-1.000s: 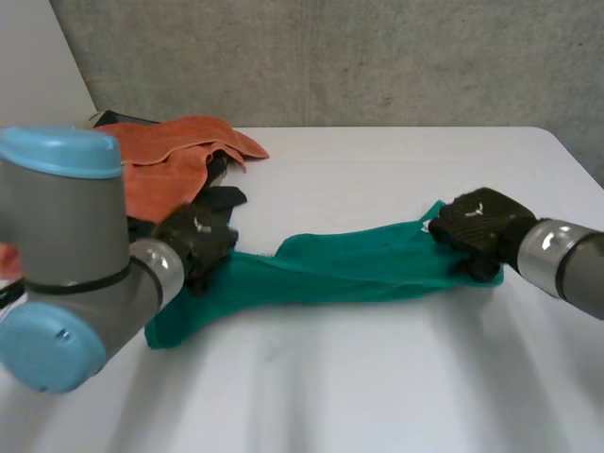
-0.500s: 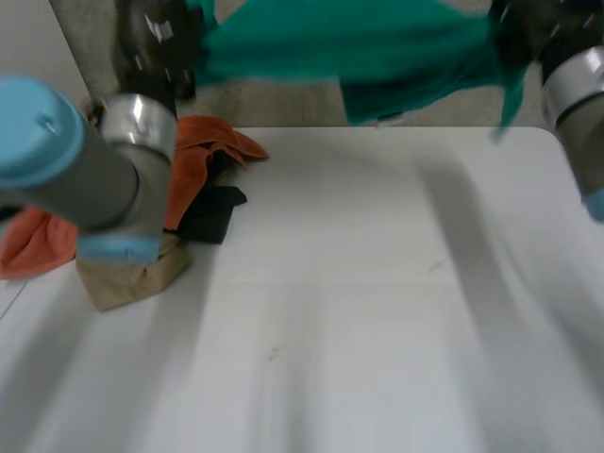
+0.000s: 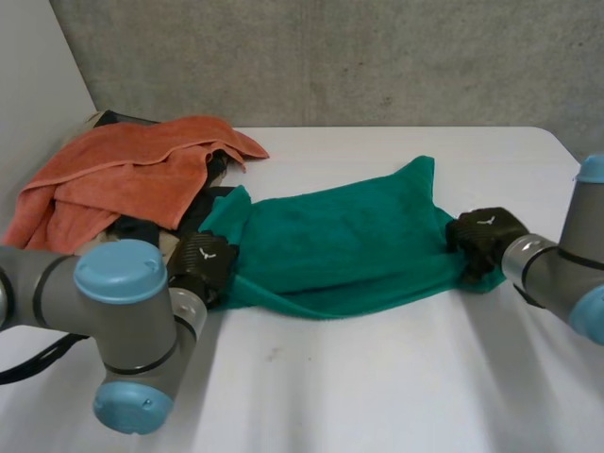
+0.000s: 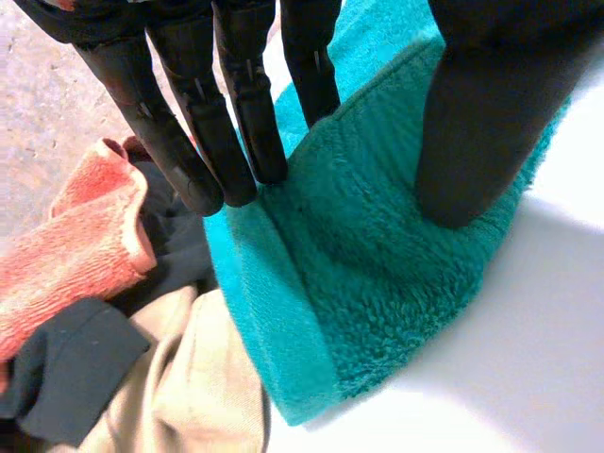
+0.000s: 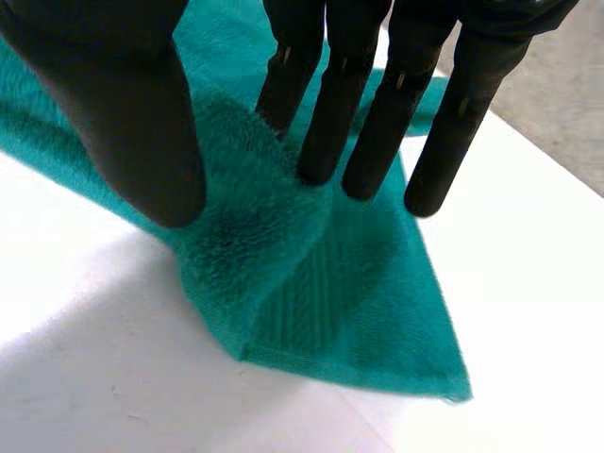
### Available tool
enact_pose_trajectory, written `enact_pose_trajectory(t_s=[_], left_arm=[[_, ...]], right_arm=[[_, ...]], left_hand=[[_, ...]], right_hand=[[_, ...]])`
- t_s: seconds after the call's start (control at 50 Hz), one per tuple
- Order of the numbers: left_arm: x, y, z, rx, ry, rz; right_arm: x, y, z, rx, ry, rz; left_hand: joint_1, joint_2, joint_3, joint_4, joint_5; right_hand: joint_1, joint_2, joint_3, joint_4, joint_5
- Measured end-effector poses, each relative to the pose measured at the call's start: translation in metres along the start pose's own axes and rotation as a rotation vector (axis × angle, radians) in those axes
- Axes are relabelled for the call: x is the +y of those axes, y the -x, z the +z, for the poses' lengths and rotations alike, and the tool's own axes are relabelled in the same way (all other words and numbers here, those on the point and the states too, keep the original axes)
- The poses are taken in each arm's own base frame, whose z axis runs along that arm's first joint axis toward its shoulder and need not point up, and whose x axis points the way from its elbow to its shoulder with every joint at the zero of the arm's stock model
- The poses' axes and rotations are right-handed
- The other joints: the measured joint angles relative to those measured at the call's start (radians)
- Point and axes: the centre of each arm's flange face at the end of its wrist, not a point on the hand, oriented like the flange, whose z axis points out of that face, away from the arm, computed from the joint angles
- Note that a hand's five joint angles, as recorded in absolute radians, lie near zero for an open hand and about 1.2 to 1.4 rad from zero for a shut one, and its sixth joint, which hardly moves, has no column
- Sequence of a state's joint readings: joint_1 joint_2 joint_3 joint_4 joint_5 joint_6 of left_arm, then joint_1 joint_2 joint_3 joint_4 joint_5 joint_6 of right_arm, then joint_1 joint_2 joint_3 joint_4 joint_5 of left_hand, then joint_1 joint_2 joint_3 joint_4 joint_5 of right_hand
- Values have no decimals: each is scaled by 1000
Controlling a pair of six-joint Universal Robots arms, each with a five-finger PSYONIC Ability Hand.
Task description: Fold the laundry.
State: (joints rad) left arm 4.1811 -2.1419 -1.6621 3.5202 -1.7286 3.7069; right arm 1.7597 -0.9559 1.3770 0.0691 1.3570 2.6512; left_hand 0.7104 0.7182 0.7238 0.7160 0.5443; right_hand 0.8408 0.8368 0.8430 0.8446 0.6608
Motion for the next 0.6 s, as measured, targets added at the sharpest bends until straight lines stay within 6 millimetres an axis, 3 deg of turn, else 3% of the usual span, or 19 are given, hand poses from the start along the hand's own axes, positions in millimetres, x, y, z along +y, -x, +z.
enact_pose_trajectory(t_s=[0.1,0.18,0.2,0.26,0.44,0.6], left_arm=[[-9,9,-11,-5,-10,-3],[-11,11,-13,-7,-12,-5],[-13,18,-19,-13,-13,-11],[-11,22,-23,-18,-7,-18],[-3,37,-37,-15,32,-67],[-1,35,-44,22,31,-86]], right_arm=[[-9,-12,-16,31,-14,90],[-10,-14,-19,36,-18,108],[-11,-24,-29,52,-31,174],[-9,-30,-32,50,-37,192],[8,-53,-28,0,-37,70],[26,-55,-15,-59,-21,-15]], left_hand=[[-39,-43,-44,-40,-51],[-47,-52,-55,-50,-60],[-93,-96,-100,-95,-106],[-104,-112,-115,-107,-120],[-114,-125,-128,-123,-136],[-104,-115,-119,-114,-121]], right_hand=[[-198,-189,-203,-209,-215],[-207,-196,-218,-222,-230],[-208,-196,-224,-227,-241],[-208,-196,-230,-229,-247],[-208,-200,-237,-234,-254],[-208,-246,-257,-256,-275]])
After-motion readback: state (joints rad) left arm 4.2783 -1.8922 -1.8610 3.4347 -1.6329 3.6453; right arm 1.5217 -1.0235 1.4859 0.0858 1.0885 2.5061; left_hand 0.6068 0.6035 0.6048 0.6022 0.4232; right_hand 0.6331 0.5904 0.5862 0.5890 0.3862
